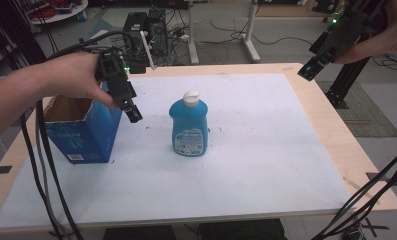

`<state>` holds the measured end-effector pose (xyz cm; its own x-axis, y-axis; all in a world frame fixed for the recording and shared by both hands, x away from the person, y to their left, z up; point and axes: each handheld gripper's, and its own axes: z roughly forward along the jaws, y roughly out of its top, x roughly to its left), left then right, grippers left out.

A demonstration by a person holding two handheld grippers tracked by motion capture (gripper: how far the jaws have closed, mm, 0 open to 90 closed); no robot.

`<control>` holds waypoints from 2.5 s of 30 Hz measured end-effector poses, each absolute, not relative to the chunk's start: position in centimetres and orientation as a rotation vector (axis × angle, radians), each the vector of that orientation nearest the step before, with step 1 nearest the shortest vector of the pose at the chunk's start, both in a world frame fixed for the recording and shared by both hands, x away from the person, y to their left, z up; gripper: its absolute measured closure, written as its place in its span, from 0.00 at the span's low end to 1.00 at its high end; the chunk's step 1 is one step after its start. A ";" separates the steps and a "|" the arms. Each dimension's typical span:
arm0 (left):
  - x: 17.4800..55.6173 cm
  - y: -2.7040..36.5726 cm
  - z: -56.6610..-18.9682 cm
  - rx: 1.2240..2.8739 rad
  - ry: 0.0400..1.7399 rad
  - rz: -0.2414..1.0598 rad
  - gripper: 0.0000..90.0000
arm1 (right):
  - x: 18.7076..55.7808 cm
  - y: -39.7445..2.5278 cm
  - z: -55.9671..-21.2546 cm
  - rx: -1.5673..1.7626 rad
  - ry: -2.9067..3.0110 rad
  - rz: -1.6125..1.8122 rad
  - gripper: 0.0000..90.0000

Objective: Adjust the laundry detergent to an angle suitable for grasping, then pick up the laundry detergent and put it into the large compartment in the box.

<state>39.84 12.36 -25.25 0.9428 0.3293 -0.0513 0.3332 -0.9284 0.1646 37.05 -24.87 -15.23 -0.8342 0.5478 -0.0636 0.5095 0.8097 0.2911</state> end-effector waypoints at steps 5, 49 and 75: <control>39.8 12.3 -25.2 2.921 0.501 -0.029 0.18 | 36.9 -25.0 -15.2 0.820 2.856 0.402 0.13; 39.8 13.0 -24.1 2.897 0.486 -0.013 0.18 | 37.5 -24.2 -14.9 0.783 2.885 0.422 0.13; 40.2 10.4 -22.7 2.860 0.327 -0.007 0.18 | 37.1 -24.8 -14.8 0.774 2.880 0.445 0.13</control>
<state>40.18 10.40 -22.65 0.9746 0.2214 -0.0343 0.2227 -0.9403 0.2575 37.12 -24.75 -14.82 -0.8605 0.5074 -0.0452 0.4701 0.8252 0.3130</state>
